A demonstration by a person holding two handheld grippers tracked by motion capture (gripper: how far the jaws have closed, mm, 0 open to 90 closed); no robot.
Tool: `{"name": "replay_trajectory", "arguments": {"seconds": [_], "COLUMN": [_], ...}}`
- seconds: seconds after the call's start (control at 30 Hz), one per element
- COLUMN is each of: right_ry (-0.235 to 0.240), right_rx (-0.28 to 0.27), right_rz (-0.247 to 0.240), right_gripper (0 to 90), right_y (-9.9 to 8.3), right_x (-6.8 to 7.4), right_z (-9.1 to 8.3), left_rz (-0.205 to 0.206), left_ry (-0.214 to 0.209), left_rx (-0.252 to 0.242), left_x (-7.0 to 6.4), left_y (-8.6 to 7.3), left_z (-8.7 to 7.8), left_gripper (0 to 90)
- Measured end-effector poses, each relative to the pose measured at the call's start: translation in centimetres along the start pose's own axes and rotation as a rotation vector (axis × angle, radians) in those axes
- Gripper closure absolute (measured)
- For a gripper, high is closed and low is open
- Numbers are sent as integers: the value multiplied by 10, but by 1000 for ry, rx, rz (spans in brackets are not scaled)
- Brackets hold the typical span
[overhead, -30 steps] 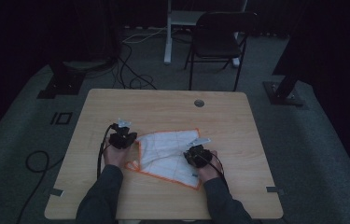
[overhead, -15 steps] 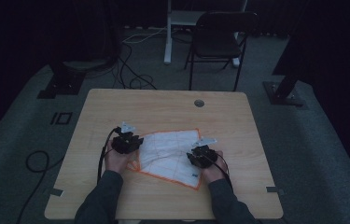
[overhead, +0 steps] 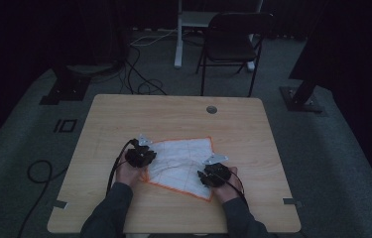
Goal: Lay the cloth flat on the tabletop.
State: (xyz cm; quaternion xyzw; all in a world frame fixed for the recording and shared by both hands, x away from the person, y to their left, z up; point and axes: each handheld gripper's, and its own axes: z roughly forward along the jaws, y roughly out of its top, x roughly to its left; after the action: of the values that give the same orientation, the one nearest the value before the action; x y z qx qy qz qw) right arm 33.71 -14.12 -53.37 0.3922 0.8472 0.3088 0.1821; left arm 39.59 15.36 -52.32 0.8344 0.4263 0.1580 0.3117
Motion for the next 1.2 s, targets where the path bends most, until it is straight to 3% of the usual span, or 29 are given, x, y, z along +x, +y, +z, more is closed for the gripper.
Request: {"name": "replay_trajectory", "arguments": {"seconds": [0.2, 0.53, 0.8, 0.93, 1.03, 1.2], "right_ry": [13, 24, -5, -26, -35, -7], "right_rx": [6, 8, 17, 19, 15, 7], "right_rz": [14, 24, 44, 21, 4, 0], "right_gripper": [500, 492, 489, 502, 507, 481], "right_y": [-1, -2, -1, 0, 1, -1], "right_x": [-4, -16, -29, -26, -22, -14], "right_z": [-1, 0, 1, 1, -1, -4], "left_rz": [-21, -72, -96, -77, -55, -7], "left_ry": [28, 63, 87, 86, 60, 25], "left_rx": [5, -41, -45, -64, -81, -45], "left_x": [6, 19, 25, 19, 12, 3], "left_y": [1, 6, 8, 11, 13, 11], "left_z": [8, 19, 21, 12, 1, -1], "left_gripper": [833, 843, 833, 769, 764, 768]}}
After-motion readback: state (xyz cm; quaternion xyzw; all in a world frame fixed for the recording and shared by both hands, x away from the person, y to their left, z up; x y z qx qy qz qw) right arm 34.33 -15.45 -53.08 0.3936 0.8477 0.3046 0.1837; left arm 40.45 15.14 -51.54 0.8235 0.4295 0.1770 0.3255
